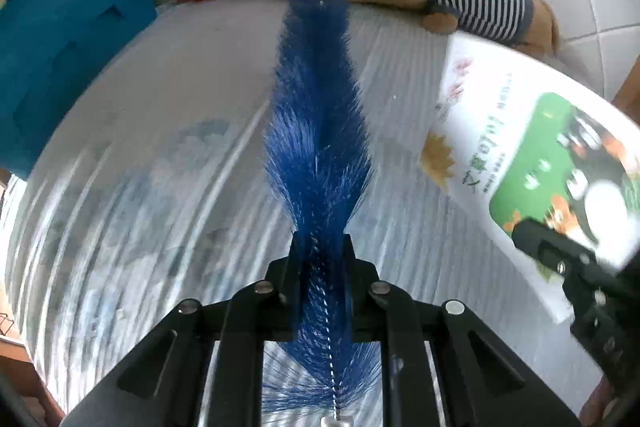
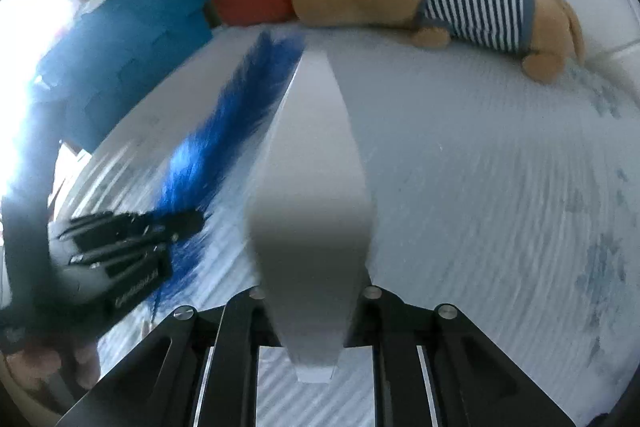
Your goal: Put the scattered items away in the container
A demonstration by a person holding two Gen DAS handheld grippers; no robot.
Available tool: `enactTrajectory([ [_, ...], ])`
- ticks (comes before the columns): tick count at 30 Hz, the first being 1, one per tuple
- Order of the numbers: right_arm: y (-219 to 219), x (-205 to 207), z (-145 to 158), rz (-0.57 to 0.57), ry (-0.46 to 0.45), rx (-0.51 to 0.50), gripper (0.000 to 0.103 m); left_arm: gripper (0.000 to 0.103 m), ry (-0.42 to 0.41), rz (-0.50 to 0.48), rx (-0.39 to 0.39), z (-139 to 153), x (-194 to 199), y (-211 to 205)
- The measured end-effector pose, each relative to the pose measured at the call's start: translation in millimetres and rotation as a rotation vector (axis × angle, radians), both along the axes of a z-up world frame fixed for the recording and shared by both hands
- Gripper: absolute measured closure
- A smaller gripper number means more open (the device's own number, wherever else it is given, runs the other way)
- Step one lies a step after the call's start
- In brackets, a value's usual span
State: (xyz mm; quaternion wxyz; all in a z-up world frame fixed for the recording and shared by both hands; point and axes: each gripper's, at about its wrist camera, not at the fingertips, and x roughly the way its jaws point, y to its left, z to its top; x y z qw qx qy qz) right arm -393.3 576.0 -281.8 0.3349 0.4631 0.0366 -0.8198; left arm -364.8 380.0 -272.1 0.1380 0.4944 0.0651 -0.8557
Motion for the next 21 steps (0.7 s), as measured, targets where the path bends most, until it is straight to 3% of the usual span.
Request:
enactTrajectory([
  [12,-51,38,63,-0.024,0.105,-0.002,0.089,0.088,0.116,-0.067,0.044,65,48,-43],
  [16,-72,40,61,-0.047,0.066,0.031,0.089,0.088,0.101,-0.119,0.057,64,51,-59],
  [18,-77,43,46,-0.063,0.008,0.028,0.088,0.088,0.076,-0.150,0.071,53,50,-69],
  [21,-79,50,28,-0.117,-0.009,0.016,0.087,0.088,0.045,-0.203,0.088,33,52,-69],
])
